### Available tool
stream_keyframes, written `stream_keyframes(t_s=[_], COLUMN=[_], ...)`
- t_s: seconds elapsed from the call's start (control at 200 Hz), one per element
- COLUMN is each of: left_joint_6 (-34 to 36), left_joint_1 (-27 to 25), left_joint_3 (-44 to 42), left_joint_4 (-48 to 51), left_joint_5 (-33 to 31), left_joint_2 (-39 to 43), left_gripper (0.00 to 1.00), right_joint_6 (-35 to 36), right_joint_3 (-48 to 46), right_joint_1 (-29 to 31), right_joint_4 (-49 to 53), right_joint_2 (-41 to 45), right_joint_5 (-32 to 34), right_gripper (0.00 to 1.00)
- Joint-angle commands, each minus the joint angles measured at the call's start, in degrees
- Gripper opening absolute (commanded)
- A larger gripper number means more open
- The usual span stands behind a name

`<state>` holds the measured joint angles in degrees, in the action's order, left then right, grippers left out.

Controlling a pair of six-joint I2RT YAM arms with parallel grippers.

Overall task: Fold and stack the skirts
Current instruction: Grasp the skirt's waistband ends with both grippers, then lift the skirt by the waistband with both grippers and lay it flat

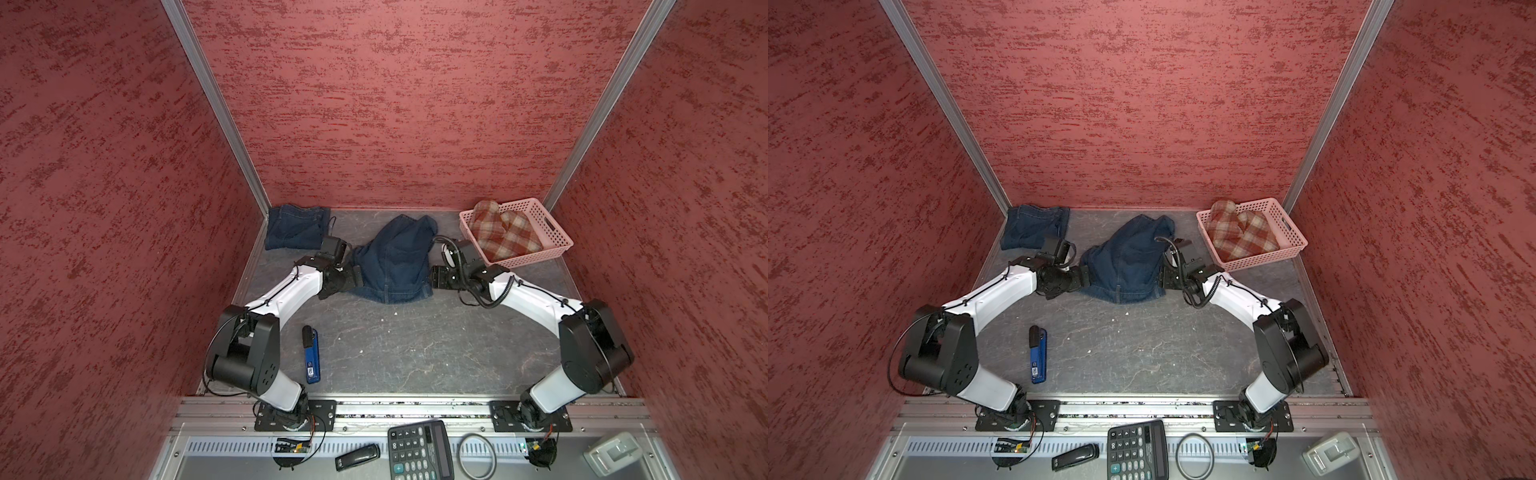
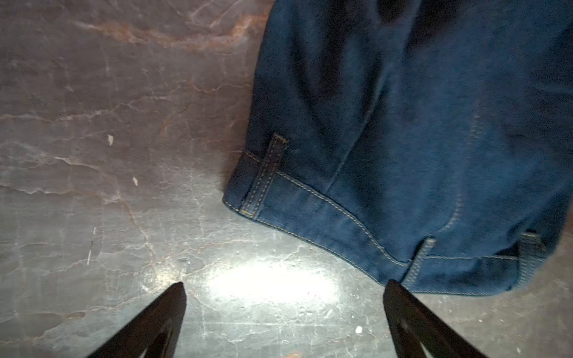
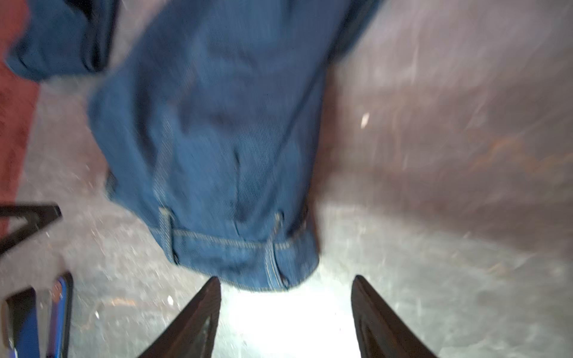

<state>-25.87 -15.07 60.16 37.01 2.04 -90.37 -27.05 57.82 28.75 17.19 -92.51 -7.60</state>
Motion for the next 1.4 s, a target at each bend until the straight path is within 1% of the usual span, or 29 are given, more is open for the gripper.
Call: stream_keyframes(t_s=[0.0,0.17,0.336,0.441,0.546,0.591,0.636,0.691,0.736,0.756,0.786,0.801,0.852,0.882,0.892,1.002,1.077,1.227,1.377,1.393], left_joint_6=[0.4,0.2,0.1,0.2,1.0,1.2,1.5,1.8,2.0,2.1,2.0,2.0,2.4,2.5,2.6,2.9,3.3,3.9,5.3,5.5], left_joint_1=[0.1,0.9,2.4,2.7,2.6,2.3,2.2,1.9,1.8,1.8,1.8,1.8,1.6,1.7,1.7,2.2,2.2,1.9,1.2,0.9], left_joint_3=[1.7,4.0,4.0,4.2,5.7,6.1,6.5,6.7,6.8,6.9,7.3,7.4,8.0,8.1,8.2,9.4,11.1,16.3,22.6,23.4], left_joint_4=[1.0,0.6,-1.4,-3.1,-3.7,-4.0,-4.3,-5.3,-6.3,-6.5,-6.5,-6.5,-6.5,-6.5,-6.7,-5.3,-3.2,1.4,6.3,6.8], left_joint_5=[-2.5,-3.1,-2.5,-2.4,-1.6,-1.9,-1.4,-1.4,-0.7,-0.6,-0.4,-0.4,-0.7,-0.9,-0.9,-1.4,-1.9,-3.1,-4.4,-4.5], left_joint_2=[-3.7,-9.0,-11.7,-13.5,-16.1,-17.1,-17.8,-18.2,-18.7,-18.9,-19.2,-19.3,-18.8,-18.2,-18.0,-13.5,-9.2,0.6,10.3,11.2], left_gripper=[1.00,1.00,1.00,0.98,0.93,0.86,0.79,0.61,0.46,0.38,0.28,0.24,0.11,0.02,0.00,0.00,0.00,0.00,0.00,0.00], right_joint_6=[-1.7,-0.3,-0.3,-0.7,-0.3,-0.3,-0.5,-0.6,-0.7,-0.8,-0.9,-0.9,-0.9,-0.8,-0.6,0.5,1.8,4.8,7.8,8.0], right_joint_3=[-0.8,0.9,1.0,-0.9,-1.4,-1.4,-1.5,-0.7,-0.2,0.2,0.6,0.9,1.7,2.1,2.3,4.6,7.7,16.8,26.8,27.8], right_joint_1=[0.6,1.0,1.1,1.2,1.3,1.3,1.3,1.3,1.2,1.3,1.2,1.3,1.3,1.3,1.2,1.2,1.2,1.0,0.9,0.9], right_joint_4=[-6.7,-8.9,-10.4,-12.5,-13.5,-14.1,-15.4,-15.9,-16.0,-16.0,-15.8,-15.5,-14.6,-13.8,-13.3,-9.0,-4.4,4.5,11.6,12.3], right_joint_2=[-1.7,-6.1,-9.0,-9.5,-10.6,-10.9,-11.1,-11.4,-11.2,-11.1,-10.9,-10.6,-9.4,-8.8,-8.3,-3.7,-0.5,5.3,8.9,10.6], right_joint_5=[-3.8,-4.0,-4.3,-4.1,-3.5,-3.4,-3.3,-3.4,-3.7,-3.7,-3.6,-3.4,-2.6,-2.1,-1.8,1.1,3.7,10.6,15.4,15.9], right_gripper=[0.65,0.64,0.62,0.60,0.56,0.52,0.45,0.30,0.22,0.17,0.11,0.07,0.01,0.00,0.00,0.00,0.00,0.00,0.00,0.00])
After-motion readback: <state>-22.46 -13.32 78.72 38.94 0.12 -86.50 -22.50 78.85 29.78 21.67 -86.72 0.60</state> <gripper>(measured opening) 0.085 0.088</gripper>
